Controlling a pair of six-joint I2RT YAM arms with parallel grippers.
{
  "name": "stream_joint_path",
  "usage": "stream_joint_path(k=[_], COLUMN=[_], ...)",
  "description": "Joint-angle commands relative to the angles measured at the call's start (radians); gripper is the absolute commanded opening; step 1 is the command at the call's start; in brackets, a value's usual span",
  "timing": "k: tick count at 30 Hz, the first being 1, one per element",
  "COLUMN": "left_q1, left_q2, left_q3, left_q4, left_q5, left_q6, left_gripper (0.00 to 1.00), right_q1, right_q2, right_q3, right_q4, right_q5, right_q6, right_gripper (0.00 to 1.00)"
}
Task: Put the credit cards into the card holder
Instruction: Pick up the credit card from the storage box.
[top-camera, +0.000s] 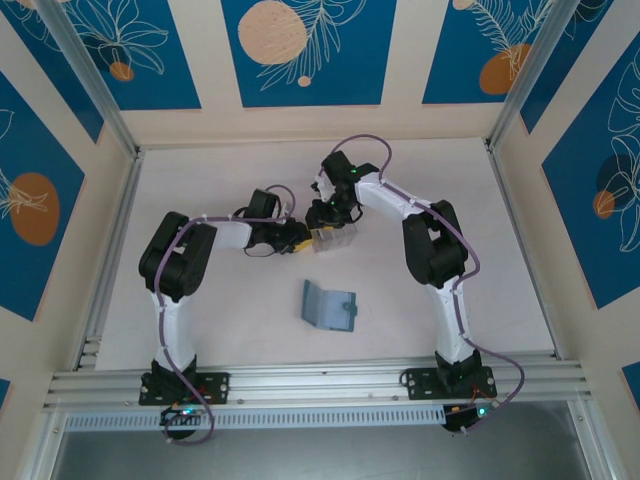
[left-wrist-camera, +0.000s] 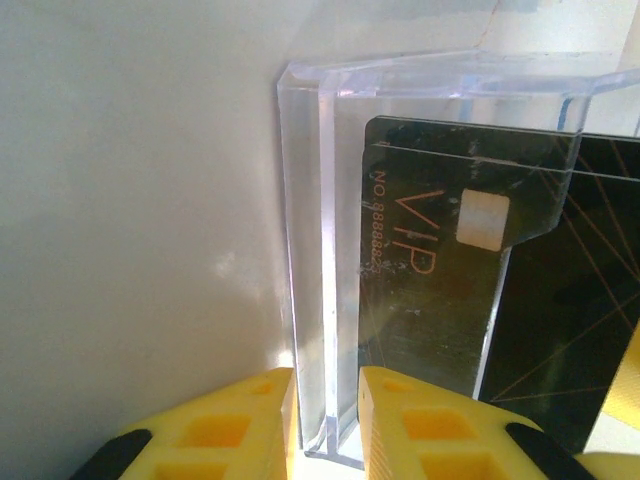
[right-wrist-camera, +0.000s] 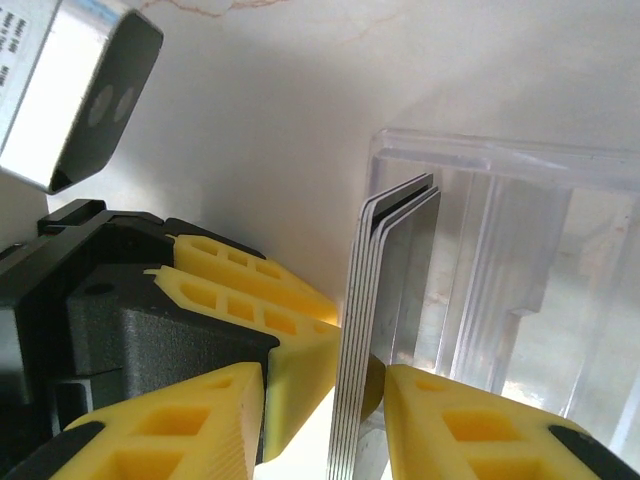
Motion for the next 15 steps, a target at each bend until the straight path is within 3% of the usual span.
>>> stream_joint_path(k=[1,15], left_q1=[0.006,0.007], left_q2=[0.041,0.053], left_q3=[0.02,0.017], left_q4=[-0.008,-0.007], left_q5=[-0.003,-0.004], left_q6=[0.008,0.012], left_gripper=[0.23,0.23], right_q1=[-0.006,-0.014], right_q2=[-0.041,-0.05], right_q3=[-0.002,0.006], right_q4=[-0.018,-0.029], right_q5=[-0.048,-0.051], right_q6=[0.001,-0.003], right_gripper=[0.36,0.31])
